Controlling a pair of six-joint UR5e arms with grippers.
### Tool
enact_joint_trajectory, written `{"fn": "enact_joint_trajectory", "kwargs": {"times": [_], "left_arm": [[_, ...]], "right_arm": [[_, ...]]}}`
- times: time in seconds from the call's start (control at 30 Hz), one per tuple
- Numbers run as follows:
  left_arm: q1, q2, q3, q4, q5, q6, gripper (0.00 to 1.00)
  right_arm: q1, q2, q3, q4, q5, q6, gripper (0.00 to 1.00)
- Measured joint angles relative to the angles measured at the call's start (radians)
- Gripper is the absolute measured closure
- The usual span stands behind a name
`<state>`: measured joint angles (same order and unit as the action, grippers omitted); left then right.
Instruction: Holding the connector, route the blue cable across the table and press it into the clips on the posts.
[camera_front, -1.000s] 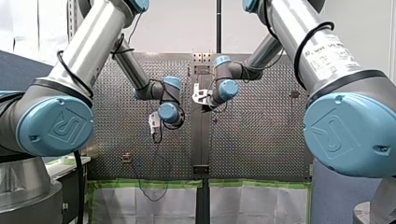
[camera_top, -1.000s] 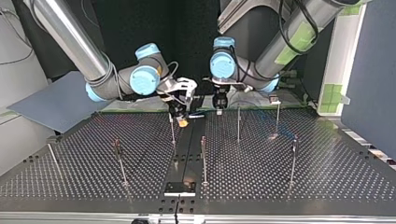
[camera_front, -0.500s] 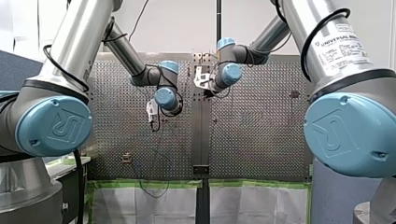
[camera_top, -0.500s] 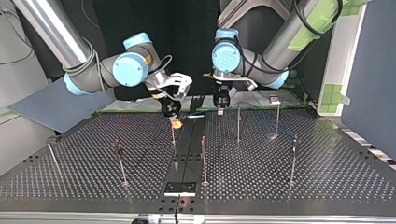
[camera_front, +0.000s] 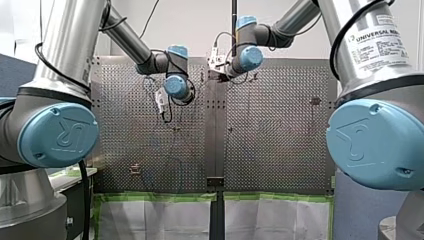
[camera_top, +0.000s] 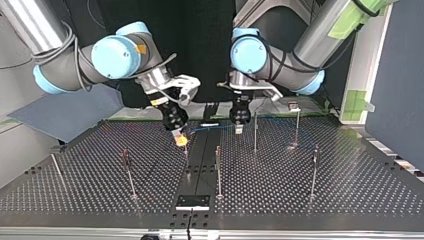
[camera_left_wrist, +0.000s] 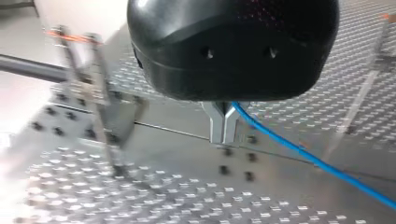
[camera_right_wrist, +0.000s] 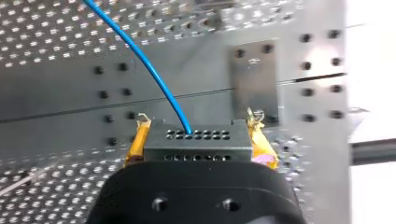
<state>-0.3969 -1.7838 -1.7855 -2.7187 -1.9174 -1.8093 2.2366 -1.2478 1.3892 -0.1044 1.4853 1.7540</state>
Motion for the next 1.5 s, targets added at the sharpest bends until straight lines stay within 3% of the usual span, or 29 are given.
{"fn": "enact_joint_trajectory", "kwargs": {"times": [0.37,0.67,1.13,1.5], "left_arm": [[0.014,0.096,0.053,-0.022,0.013,-0.004,1.0],[0.021,0.122,0.061,-0.004,0.034,-0.001,1.0],[0.038,0.047,0.078,0.027,0.067,-0.004,1.0],[0.077,-0.037,0.161,0.021,0.112,-0.023,1.0]], "right_arm": [[-0.011,-0.082,0.0,0.0,-0.025,0.015,1.0],[-0.025,-0.035,-0.002,-0.006,-0.034,0.014,1.0],[-0.064,0.0,-0.039,-0.01,-0.076,0.019,1.0],[-0.085,0.048,-0.09,-0.01,-0.093,0.02,1.0]]}}
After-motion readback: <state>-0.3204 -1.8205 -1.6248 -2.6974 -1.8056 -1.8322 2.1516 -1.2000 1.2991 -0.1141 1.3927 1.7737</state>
